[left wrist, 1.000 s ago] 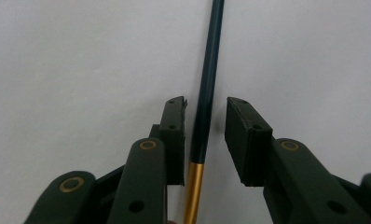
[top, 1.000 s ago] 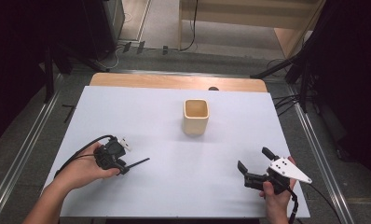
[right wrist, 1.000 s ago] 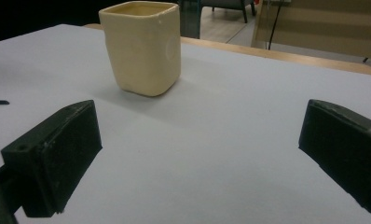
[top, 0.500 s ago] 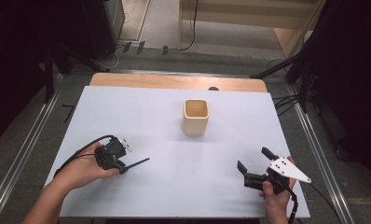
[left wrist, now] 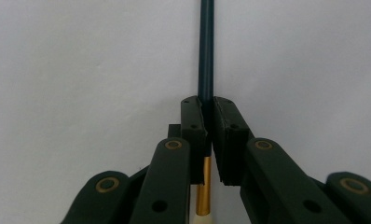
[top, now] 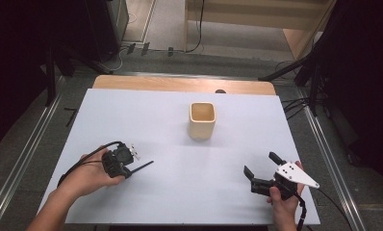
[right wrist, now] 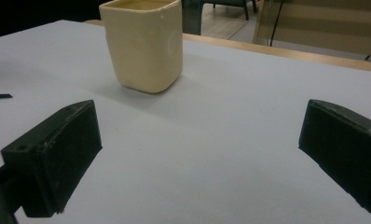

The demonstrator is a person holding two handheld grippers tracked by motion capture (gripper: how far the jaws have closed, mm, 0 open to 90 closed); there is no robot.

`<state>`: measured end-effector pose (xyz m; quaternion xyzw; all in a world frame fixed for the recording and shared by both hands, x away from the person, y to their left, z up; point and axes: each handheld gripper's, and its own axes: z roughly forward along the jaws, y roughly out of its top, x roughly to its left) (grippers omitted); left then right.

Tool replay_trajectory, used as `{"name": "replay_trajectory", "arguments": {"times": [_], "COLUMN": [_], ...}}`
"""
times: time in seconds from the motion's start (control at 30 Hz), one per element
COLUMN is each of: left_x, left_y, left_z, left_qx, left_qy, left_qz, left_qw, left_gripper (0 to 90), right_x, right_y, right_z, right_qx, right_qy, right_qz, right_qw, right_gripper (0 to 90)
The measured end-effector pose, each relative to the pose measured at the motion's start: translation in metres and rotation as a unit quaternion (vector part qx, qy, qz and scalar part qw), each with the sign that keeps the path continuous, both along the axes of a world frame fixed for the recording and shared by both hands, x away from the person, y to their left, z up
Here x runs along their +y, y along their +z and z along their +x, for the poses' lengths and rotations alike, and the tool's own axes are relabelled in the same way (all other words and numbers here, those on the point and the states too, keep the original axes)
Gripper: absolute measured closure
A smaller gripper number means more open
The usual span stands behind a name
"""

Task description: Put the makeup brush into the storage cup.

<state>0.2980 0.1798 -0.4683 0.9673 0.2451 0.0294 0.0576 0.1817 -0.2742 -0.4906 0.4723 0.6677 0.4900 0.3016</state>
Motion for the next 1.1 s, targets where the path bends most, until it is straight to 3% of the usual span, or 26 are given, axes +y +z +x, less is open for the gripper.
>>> {"name": "replay_trajectory", "arguments": {"times": [0.2,0.33,0.7,0.83,1.0,1.1], "left_x": [0.003,0.010,0.005,0.004,0.003,0.003], "left_y": [0.000,0.000,0.007,0.014,0.020,0.024], "left_z": [0.003,0.004,0.005,0.004,0.004,0.004], "left_qx": [0.009,0.013,-0.001,-0.008,-0.017,-0.045], "left_qy": [0.008,0.019,0.023,0.022,0.023,0.033], "left_qz": [-0.010,-0.039,-0.080,-0.116,-0.139,-0.166], "left_qw": [0.9999,0.9990,0.9965,0.9930,0.9898,0.9846], "left_gripper": [84.2,84.2,84.2,84.2,84.2,84.2], "right_x": [0.002,0.001,-0.001,-0.002,-0.002,-0.001], "right_y": [0.000,0.000,0.001,0.001,0.001,0.001], "right_z": [0.000,0.000,-0.001,-0.001,-0.001,-0.001], "right_qx": [0.000,0.001,0.000,0.001,0.000,0.000], "right_qy": [0.002,-0.001,-0.002,-0.004,-0.004,-0.004], "right_qz": [-0.002,0.000,0.002,0.005,0.004,0.005], "right_qw": [1.0000,1.0000,1.0000,1.0000,1.0000,1.0000], "right_gripper": [0.0,0.0,0.0,0.0,0.0,0.0]}}
